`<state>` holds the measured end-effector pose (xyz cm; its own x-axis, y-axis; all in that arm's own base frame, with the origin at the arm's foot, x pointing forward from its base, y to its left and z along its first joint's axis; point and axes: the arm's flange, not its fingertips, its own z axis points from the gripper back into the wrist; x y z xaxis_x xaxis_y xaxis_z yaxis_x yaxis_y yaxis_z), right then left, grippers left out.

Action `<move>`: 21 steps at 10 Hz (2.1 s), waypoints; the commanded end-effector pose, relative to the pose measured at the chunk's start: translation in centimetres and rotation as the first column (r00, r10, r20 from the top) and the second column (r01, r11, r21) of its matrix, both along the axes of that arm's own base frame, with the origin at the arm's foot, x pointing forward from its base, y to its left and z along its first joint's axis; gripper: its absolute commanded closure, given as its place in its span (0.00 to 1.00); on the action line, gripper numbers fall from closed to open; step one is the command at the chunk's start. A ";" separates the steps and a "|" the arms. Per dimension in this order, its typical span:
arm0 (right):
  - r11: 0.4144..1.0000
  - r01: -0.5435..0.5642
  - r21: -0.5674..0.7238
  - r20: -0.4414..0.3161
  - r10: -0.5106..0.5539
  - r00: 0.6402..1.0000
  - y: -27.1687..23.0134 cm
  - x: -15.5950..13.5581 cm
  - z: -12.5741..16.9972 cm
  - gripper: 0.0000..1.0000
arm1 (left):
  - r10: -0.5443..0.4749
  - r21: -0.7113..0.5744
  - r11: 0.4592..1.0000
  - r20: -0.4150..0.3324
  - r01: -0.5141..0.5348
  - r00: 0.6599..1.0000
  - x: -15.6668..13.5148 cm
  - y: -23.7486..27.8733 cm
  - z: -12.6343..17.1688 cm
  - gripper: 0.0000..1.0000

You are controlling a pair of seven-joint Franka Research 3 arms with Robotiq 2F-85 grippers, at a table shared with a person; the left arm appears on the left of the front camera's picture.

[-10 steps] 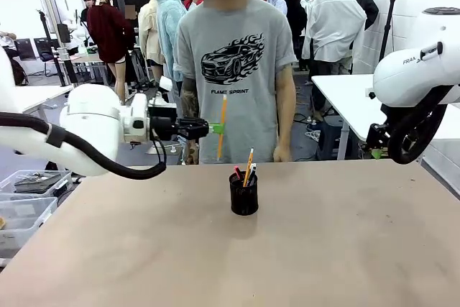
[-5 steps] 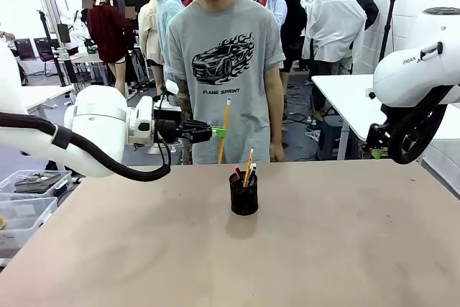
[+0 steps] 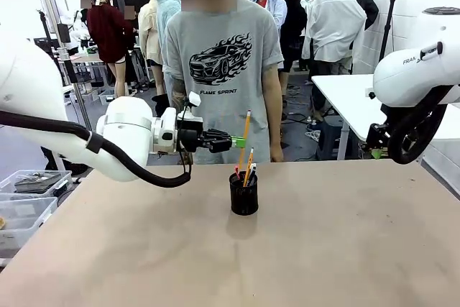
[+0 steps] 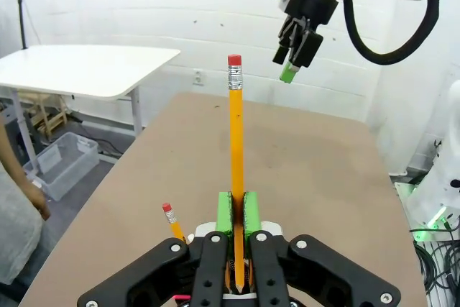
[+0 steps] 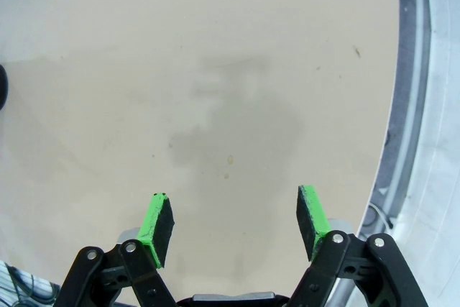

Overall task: Place the pens into the pen holder.
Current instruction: Pick up a writing instrument from the table and place it into the Pen holder.

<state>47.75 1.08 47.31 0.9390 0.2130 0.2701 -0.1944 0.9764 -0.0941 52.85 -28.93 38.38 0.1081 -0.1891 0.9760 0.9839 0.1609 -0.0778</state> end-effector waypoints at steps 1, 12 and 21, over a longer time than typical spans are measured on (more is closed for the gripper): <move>0.999 0.015 -0.030 -0.003 -0.015 1.000 0.1 -0.2 -0.2 0.14 | -0.028 0.017 0.999 0.002 0.027 1.000 0.8 -0.7 -0.5 1.00; 0.999 0.015 -0.030 -0.003 -0.015 1.000 0.1 -0.2 -0.2 0.14 | 0.017 0.078 0.997 0.010 -0.017 1.000 1.3 -0.7 -6.0 1.00; 0.999 0.015 -0.030 -0.003 -0.015 1.000 0.1 -0.2 -0.2 0.14 | 0.042 0.110 0.993 -0.004 -0.041 0.999 1.1 -0.4 -7.4 0.36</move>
<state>47.75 1.08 47.31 0.9390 0.2130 0.2700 -0.1944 0.9764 -0.0941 53.86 -29.01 31.04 0.1498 -0.2919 0.9446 0.9762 0.1955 -0.0944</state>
